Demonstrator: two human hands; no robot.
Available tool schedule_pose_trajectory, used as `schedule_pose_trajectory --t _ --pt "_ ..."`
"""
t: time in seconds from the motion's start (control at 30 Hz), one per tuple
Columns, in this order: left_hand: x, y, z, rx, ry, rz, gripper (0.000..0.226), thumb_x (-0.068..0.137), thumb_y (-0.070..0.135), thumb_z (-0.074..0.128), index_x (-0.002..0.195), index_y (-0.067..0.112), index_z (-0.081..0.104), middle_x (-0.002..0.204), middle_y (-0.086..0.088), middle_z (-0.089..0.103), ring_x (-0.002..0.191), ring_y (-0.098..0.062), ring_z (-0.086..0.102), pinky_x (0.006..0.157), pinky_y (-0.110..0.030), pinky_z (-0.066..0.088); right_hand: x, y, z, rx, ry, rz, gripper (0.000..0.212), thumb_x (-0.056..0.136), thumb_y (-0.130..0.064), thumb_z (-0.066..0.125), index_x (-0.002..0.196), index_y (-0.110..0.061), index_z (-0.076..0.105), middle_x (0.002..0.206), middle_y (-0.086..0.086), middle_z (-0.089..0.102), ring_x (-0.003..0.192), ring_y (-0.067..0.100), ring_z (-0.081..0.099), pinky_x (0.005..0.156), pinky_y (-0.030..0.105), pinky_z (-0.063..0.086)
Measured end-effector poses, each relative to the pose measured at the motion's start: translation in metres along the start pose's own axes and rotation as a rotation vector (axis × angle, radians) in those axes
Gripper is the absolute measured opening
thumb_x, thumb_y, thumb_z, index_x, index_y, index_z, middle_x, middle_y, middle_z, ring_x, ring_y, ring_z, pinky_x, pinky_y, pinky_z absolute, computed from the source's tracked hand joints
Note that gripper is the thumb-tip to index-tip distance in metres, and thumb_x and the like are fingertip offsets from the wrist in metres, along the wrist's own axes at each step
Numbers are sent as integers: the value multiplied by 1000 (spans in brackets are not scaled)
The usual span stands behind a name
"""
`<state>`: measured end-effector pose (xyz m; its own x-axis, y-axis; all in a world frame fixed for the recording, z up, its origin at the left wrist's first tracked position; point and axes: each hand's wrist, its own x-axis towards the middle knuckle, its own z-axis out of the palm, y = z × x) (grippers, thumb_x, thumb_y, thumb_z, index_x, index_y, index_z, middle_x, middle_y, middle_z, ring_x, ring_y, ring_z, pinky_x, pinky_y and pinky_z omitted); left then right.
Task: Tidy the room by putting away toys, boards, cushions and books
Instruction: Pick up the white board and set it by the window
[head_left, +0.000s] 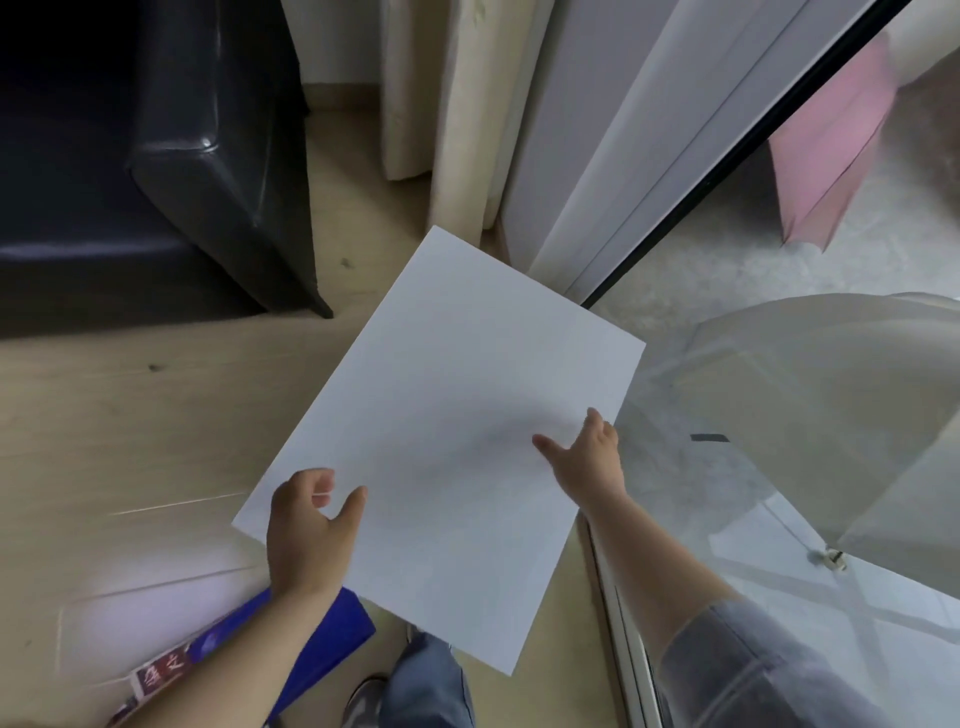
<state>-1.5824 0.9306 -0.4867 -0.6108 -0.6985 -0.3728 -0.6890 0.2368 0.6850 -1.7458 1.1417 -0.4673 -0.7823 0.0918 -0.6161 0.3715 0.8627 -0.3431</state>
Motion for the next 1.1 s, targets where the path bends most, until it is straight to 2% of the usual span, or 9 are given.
schedule_pose_trajectory --t 0.2,0.3,0.4,0.5,0.6,0.7,0.83,0.93,1.1 --pt "-32 -17 -7 20 -30 -103 42 82 27 72 116 7 56 114 -9 60 94 -17 55 74 -31 43 -21 -3 -19 -129 -29 -162 81 90 -43 62 150 -9 20 154 10 26 140 24 30 109 33 29" --pt "-41 -16 -9 38 -49 -174 53 80 32 74 120 4 53 119 -14 56 98 -24 57 74 -33 45 -29 -2 -21 -174 -66 -189 80 89 -43 63 150 -11 23 152 9 30 138 25 35 108 34 32" --pt "-49 -8 -11 55 -57 -330 71 77 34 76 128 -4 46 128 -24 47 109 -37 53 82 -42 47 -35 -10 -26 -216 -117 -210 80 88 -43 64 150 -12 23 153 9 29 137 25 35 107 35 33" --pt "-61 2 -7 12 -89 -496 85 75 36 78 133 -8 36 135 -29 38 118 -42 45 89 -48 45 -36 -21 -37 -227 -130 -256 79 88 -42 65 150 -13 24 153 8 29 138 24 34 108 34 32" --pt "-73 13 2 -51 -141 -548 93 73 39 79 135 -11 31 137 -27 39 125 -40 43 97 -46 44 -26 -37 -47 -280 -137 -335 79 88 -42 65 149 -15 24 153 7 30 138 24 35 107 35 33" --pt "-72 24 17 -64 -139 -568 97 74 38 78 139 -10 25 142 -26 34 129 -39 39 97 -46 42 1 -53 -52 -318 -139 -381 78 87 -42 65 149 -16 25 153 7 32 137 25 36 106 36 34" --pt "-61 32 45 -47 -44 -582 108 75 42 77 145 -10 12 151 -26 22 139 -39 25 108 -50 34 47 -64 -52 -378 -118 -427 80 87 -42 65 150 -15 24 153 9 29 136 28 36 105 39 36" --pt "-58 38 69 36 -40 -576 118 75 54 70 148 -5 -2 158 -21 4 146 -36 6 116 -47 16 84 -68 -51 -487 -127 -462 89 84 -46 68 152 -18 17 158 10 17 143 29 24 112 44 31" --pt "-56 48 98 143 -70 -684 129 64 77 59 149 15 -16 156 -12 -24 144 -40 -14 112 -60 12 128 -85 -48 -593 -117 -498 113 73 -55 74 154 -23 1 161 7 5 147 33 8 115 52 24"
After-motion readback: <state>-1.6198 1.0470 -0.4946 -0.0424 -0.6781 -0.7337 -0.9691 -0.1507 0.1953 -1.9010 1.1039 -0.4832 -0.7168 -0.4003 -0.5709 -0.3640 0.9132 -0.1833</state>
